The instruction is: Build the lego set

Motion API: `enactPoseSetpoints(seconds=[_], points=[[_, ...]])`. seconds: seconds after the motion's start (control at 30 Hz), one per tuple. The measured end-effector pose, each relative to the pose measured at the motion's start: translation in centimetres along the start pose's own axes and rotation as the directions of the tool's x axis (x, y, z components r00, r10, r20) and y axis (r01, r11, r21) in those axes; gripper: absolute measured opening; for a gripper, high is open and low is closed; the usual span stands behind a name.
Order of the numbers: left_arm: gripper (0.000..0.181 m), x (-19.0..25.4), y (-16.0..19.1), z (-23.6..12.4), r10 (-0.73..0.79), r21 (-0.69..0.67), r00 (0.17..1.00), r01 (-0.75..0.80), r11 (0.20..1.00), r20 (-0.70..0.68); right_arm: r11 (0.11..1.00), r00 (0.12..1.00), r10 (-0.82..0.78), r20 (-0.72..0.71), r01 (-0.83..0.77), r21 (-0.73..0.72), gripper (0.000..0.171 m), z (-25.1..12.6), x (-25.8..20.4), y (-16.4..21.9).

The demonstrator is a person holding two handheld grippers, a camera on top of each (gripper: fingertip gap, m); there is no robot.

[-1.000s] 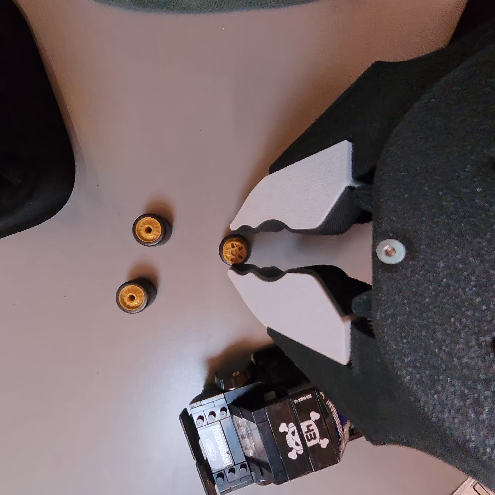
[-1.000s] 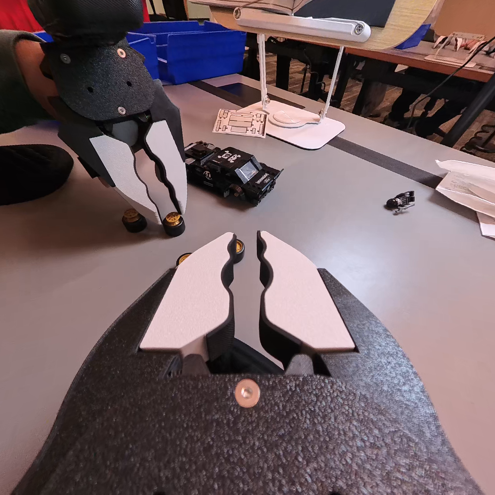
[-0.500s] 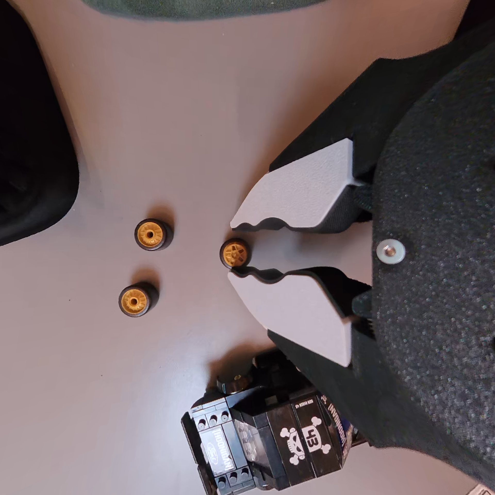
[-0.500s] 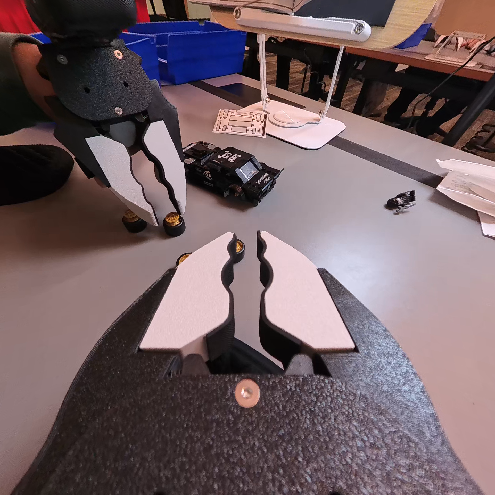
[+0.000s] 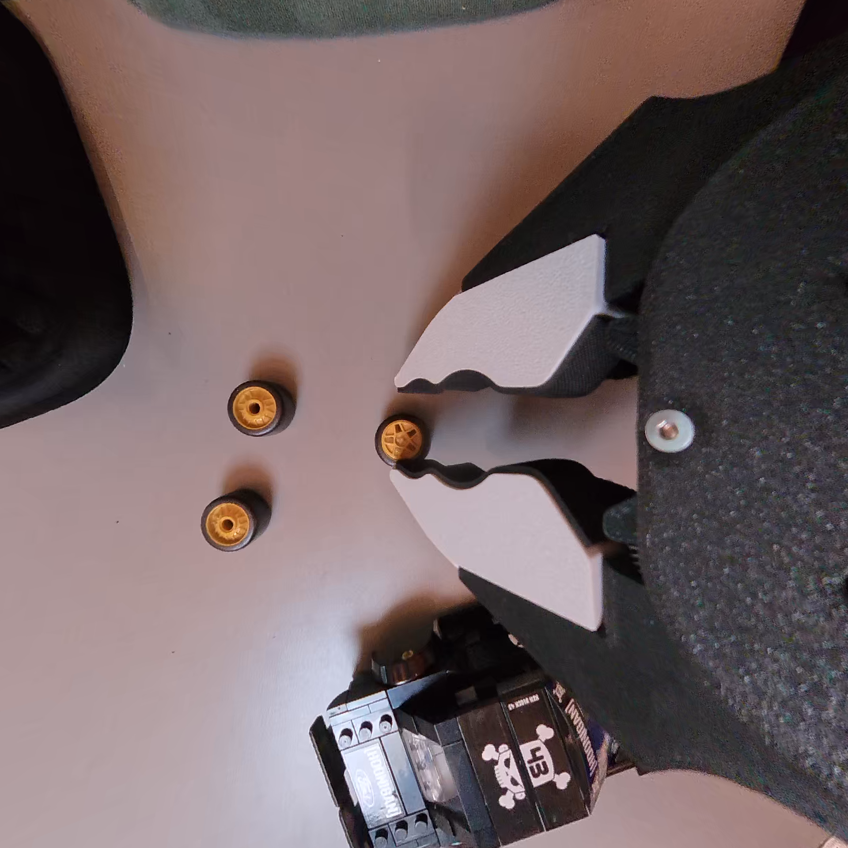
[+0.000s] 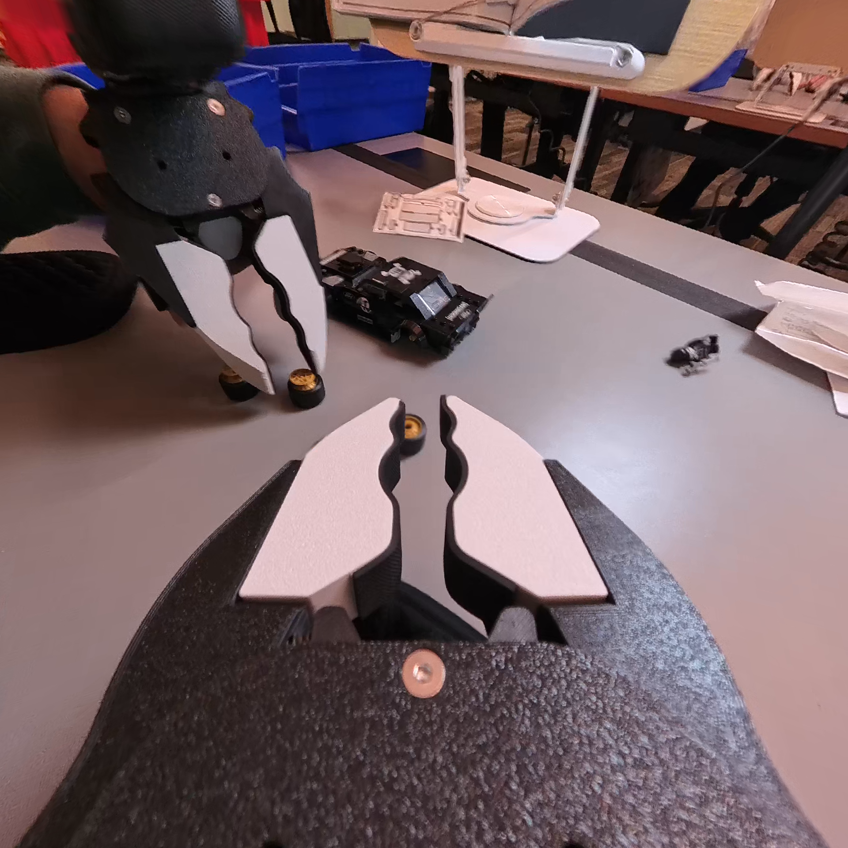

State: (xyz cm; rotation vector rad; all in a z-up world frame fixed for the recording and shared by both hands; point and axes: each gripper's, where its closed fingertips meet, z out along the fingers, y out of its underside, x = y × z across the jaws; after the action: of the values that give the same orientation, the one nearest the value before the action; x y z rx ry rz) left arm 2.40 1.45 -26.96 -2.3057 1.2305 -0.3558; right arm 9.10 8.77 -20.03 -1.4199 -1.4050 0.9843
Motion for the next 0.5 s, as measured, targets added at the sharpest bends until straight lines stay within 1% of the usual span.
enactPoseSetpoints(seconds=[0.1,0.17,0.27,0.4,0.5], points=[[0.027,0.0,0.0,0.0,0.003,0.000,1.000,-0.003,1.000,-0.001,0.998,0.985,-0.051,0.165,0.046,0.031,0.011,0.7,-3.4,-1.2],[0.027,-0.1,0.1,0.0,0.006,-0.001,1.000,-0.006,1.000,0.000,0.995,0.963,-0.085,0.256,0.097,-0.033,0.011,2.1,-5.7,-0.9],[0.027,-0.1,0.1,0.1,0.008,0.000,1.000,-0.008,1.000,0.001,0.971,0.943,-0.143,0.301,0.192,-0.140,0.011,4.5,-7.0,-0.1],[0.027,-0.2,0.0,0.0,0.006,0.011,1.000,-0.006,1.000,0.008,0.948,0.928,-0.132,0.349,0.221,-0.229,0.008,7.1,-7.6,0.8],[0.027,-0.2,0.1,-0.1,0.002,0.015,1.000,-0.002,1.000,0.010,0.935,0.925,-0.125,0.358,0.231,-0.270,0.008,8.2,-7.6,1.6]])
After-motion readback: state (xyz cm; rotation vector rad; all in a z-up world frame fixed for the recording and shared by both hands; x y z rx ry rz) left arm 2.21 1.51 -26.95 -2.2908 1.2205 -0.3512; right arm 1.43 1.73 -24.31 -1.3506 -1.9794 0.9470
